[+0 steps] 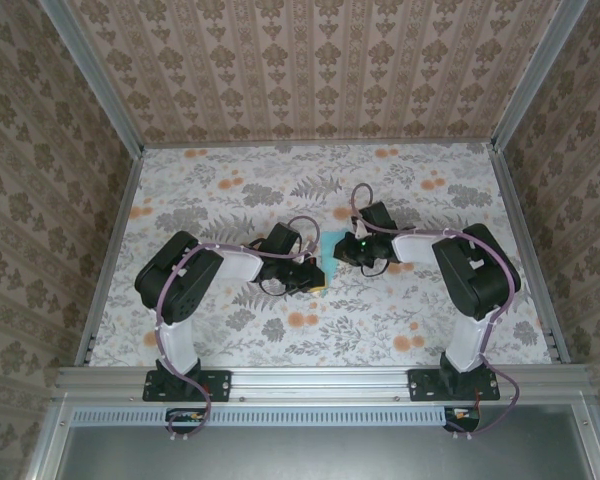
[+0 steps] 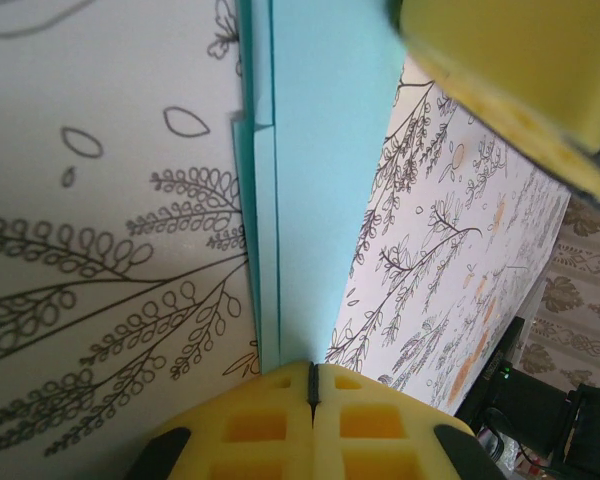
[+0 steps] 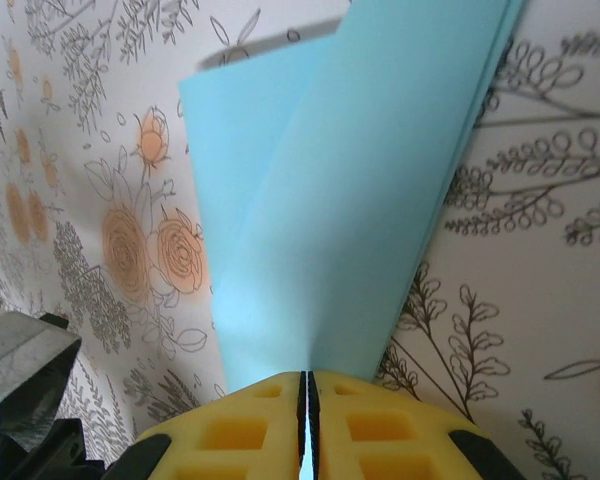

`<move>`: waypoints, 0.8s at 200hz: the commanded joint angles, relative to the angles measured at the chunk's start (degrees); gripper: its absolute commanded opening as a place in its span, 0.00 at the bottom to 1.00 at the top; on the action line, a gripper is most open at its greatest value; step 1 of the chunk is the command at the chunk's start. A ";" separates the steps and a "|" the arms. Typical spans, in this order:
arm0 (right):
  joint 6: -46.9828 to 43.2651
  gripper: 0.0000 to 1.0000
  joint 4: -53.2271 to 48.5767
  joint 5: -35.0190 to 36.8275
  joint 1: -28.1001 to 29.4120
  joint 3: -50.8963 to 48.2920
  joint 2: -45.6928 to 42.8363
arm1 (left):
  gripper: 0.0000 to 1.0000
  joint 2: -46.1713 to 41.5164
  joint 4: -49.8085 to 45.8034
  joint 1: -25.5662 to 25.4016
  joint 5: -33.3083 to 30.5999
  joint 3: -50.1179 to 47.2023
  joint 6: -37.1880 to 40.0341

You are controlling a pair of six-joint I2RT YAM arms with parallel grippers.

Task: Fold a paper plane with a square sheet of paper (fold left side to right side)
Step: Fold the wing for the fifth time at the center of the table.

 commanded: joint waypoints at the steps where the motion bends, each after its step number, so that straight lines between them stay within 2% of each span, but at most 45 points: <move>1: -1.26 0.13 -2.34 1.00 -0.04 1.32 -2.02 | 0.00 1.68 -9.82 -0.65 -4.06 -2.10 0.88; 31: -0.87 0.13 -1.71 0.10 0.48 1.79 -2.86 | 0.00 1.50 -9.64 -0.76 -4.21 -2.05 0.96; 82: 0.04 0.13 0.20 -0.63 1.07 3.94 2.33 | 0.00 1.11 -9.56 -0.92 -4.42 -2.15 0.99; 160: -1.43 0.13 -4.62 1.30 1.11 4.44 6.57 | 0.00 0.67 -9.55 -0.88 -4.70 -2.08 1.24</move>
